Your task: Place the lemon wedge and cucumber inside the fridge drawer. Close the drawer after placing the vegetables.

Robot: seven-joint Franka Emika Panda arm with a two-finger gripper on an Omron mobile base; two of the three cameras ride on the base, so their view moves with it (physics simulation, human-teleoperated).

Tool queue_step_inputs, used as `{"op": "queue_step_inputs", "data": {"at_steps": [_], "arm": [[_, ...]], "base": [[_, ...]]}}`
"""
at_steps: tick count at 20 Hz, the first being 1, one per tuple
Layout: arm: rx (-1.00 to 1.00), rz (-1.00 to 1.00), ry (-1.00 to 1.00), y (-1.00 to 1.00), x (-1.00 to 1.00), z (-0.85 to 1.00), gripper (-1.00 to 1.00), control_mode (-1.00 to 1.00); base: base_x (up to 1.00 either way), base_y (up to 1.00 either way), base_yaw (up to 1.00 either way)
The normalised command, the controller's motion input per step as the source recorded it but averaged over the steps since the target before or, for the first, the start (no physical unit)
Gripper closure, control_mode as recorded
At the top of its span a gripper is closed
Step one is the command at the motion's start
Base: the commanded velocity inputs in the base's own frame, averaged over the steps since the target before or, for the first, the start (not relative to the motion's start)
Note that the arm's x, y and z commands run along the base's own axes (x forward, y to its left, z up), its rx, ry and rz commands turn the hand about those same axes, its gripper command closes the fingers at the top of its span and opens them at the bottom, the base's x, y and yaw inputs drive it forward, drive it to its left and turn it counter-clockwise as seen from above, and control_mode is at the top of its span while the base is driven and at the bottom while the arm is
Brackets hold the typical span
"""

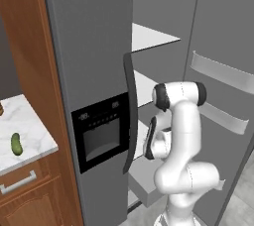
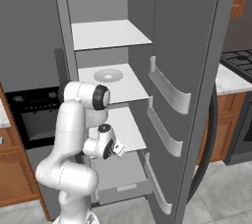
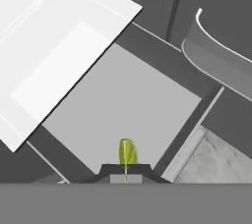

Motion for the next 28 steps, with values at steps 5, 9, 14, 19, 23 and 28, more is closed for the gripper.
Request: {"op": "queue_step_inputs", "data": {"at_steps": [5, 9, 14, 19, 23, 28], "arm": [[0.14, 0.00, 0.02, -0.55, 0.48, -0.20, 1.00, -1.00], [0.02, 0.00, 0.06, -0.31, 0.15, -0.76, 1.00, -1.00], [0.00, 0.00, 0.11, -0.16, 0.09, -0.92, 1.00, -1.00], [0.00, 0.00, 0.19, 0.00, 0.44, -0.60, 1.00, -1.00], [0.00, 0.00, 0.16, 0.01, 0.73, -0.60, 1.00, -1.00], [0.00, 0.00, 0.11, 0.17, 0.74, -0.79, 1.00, -1.00]], "base": [[0.00, 0.00, 0.00], [0.00, 0.00, 0.00], [0.00, 0.00, 0.00], [0.00, 0.00, 0.00], [0.00, 0.00, 0.00], [0.00, 0.00, 0.00]]}}
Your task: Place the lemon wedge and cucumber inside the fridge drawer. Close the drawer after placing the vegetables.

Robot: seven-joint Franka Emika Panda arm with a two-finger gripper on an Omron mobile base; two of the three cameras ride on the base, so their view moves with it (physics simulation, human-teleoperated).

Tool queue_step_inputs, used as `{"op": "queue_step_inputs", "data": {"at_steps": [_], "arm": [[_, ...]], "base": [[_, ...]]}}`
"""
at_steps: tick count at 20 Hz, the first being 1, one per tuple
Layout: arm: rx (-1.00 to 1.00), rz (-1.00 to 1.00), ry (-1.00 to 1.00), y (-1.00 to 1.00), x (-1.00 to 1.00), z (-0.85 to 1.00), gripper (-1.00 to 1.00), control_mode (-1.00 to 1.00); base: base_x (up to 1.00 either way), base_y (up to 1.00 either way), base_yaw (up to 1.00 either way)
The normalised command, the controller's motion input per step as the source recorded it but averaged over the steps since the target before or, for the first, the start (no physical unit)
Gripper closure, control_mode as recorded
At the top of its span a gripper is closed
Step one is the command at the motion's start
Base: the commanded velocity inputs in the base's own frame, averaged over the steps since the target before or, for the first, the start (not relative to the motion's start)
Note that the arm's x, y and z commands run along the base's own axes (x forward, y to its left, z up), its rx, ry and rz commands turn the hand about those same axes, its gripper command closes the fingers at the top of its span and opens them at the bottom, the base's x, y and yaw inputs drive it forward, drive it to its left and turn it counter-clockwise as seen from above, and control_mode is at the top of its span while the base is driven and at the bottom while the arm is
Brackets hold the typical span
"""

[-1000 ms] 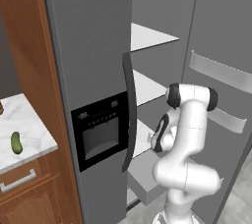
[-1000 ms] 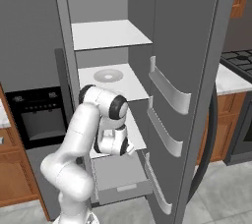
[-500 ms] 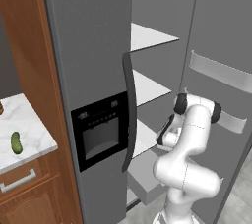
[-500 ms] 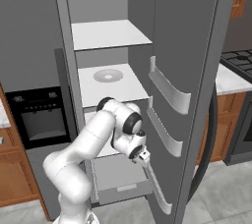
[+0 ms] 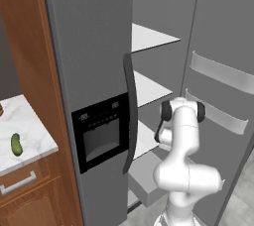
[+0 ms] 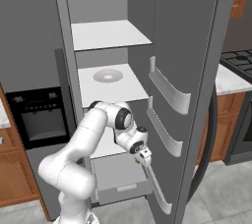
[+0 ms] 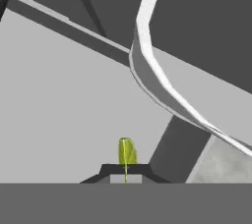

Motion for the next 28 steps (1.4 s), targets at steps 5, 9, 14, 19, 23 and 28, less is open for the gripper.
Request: {"op": "queue_step_inputs", "data": {"at_steps": [5, 9, 14, 19, 23, 28], "arm": [[-0.01, 0.01, 0.07, 0.28, 0.34, -0.95, 1.00, -1.00], [-0.05, 0.09, 0.00, 0.76, 0.00, -0.99, 1.00, -1.00], [0.00, 0.10, 0.00, 0.91, 0.02, -0.83, 1.00, -1.00], [0.00, 0.09, -0.01, 0.68, 0.00, -0.59, 1.00, -1.00], [0.02, 0.02, -0.01, -0.11, 0.00, 0.02, 1.00, -1.00], [0.06, 0.09, -0.04, -0.43, -0.02, 0.02, 1.00, -1.00]], "base": [[0.00, 0.00, 0.00], [0.00, 0.00, 0.00], [0.00, 0.00, 0.00], [0.00, 0.00, 0.00], [0.00, 0.00, 0.00], [0.00, 0.00, 0.00]]}}
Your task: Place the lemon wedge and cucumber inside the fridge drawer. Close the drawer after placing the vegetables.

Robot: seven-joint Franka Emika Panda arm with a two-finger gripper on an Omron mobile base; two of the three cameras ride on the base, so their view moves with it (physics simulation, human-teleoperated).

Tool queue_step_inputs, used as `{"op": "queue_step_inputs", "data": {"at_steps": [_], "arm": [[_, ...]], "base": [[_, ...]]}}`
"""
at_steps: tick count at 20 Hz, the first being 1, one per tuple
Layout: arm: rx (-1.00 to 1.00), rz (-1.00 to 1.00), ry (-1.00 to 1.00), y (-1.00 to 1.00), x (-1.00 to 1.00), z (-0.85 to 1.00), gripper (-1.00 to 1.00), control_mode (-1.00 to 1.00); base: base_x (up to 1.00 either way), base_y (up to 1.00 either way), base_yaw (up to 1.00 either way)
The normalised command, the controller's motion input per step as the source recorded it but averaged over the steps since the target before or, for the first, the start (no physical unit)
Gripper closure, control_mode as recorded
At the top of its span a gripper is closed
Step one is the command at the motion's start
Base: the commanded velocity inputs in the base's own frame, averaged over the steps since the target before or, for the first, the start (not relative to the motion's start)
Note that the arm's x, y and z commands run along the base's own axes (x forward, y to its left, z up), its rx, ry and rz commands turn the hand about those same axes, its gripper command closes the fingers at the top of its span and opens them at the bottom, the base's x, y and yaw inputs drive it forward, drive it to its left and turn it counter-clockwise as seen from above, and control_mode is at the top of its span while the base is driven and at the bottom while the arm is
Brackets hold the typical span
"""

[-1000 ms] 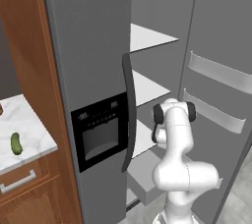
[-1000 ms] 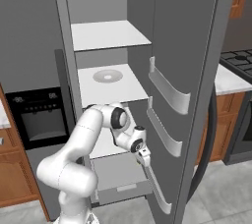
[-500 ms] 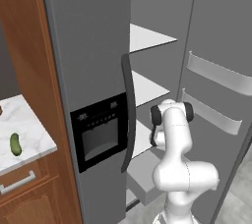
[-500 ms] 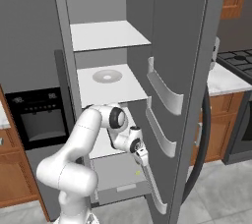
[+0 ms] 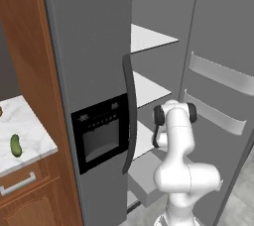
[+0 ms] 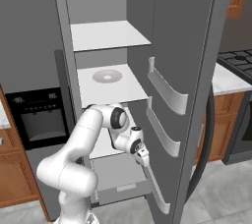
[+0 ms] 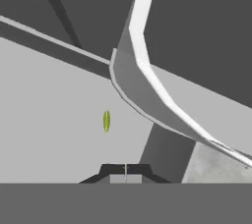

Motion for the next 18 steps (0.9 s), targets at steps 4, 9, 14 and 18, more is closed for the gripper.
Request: {"op": "queue_step_inputs", "data": {"at_steps": [4, 9, 14, 18], "arm": [[0.01, 0.11, -0.05, 0.12, -0.11, -0.14, 1.00, -1.00], [0.00, 0.05, -0.18, 0.18, -0.23, 0.08, 1.00, -1.00], [0.00, 0.00, -0.25, -0.06, -0.22, 0.81, 1.00, -1.00], [0.00, 0.00, -0.17, 0.02, -0.39, 0.81, -1.00, -1.00]], "base": [[0.00, 0.00, 0.00], [0.00, 0.00, 0.00], [0.00, 0.00, 0.00], [0.00, 0.00, 0.00]]}}
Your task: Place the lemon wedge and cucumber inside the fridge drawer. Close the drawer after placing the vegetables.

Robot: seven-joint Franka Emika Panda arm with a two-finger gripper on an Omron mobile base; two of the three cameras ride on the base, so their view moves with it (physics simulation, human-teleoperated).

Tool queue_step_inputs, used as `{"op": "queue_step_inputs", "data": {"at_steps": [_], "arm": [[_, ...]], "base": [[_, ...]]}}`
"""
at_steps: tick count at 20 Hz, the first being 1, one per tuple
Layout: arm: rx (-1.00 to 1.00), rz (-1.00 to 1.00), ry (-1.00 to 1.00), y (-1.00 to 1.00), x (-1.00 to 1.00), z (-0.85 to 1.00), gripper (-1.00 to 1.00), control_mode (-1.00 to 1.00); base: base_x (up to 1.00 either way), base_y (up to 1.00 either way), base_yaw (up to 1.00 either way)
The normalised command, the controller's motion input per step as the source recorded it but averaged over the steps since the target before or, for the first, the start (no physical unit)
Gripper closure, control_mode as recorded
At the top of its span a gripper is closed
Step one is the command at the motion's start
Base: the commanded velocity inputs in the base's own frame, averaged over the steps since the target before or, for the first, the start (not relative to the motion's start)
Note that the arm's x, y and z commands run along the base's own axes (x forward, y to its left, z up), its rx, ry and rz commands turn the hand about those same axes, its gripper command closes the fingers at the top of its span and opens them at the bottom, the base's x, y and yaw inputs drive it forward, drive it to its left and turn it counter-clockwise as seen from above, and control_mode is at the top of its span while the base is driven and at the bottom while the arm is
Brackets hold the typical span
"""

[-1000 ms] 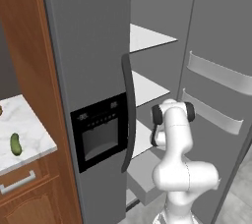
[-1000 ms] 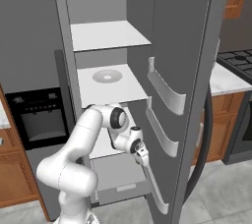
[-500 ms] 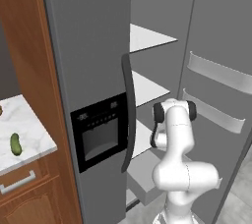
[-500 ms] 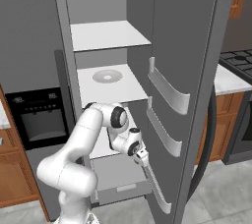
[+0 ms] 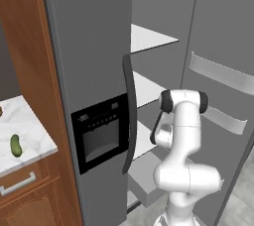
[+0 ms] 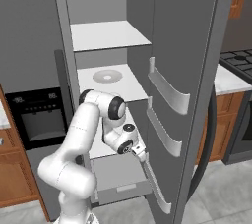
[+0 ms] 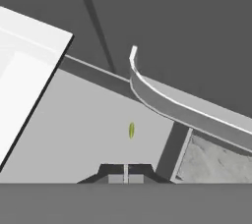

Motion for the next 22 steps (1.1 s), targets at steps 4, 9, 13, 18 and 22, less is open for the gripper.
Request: {"op": "queue_step_inputs", "data": {"at_steps": [4, 9, 13, 18, 22], "arm": [[0.00, 0.00, -0.10, 0.38, -0.60, 0.51, -1.00, -1.00], [0.00, 0.00, -0.18, 0.33, -1.00, 0.43, -1.00, -1.00], [0.00, 0.00, -0.15, 0.09, -0.93, 0.85, -1.00, -1.00], [0.05, 0.00, -0.02, 0.00, -0.60, 1.00, -1.00, -1.00], [0.11, 0.00, 0.00, -0.04, -0.37, 1.00, -1.00, -1.00]], "base": [[0.00, 0.00, 0.00], [0.00, 0.00, 0.00], [0.00, 0.00, 0.00], [0.00, 0.00, 0.00], [0.00, 0.00, 0.00]]}}
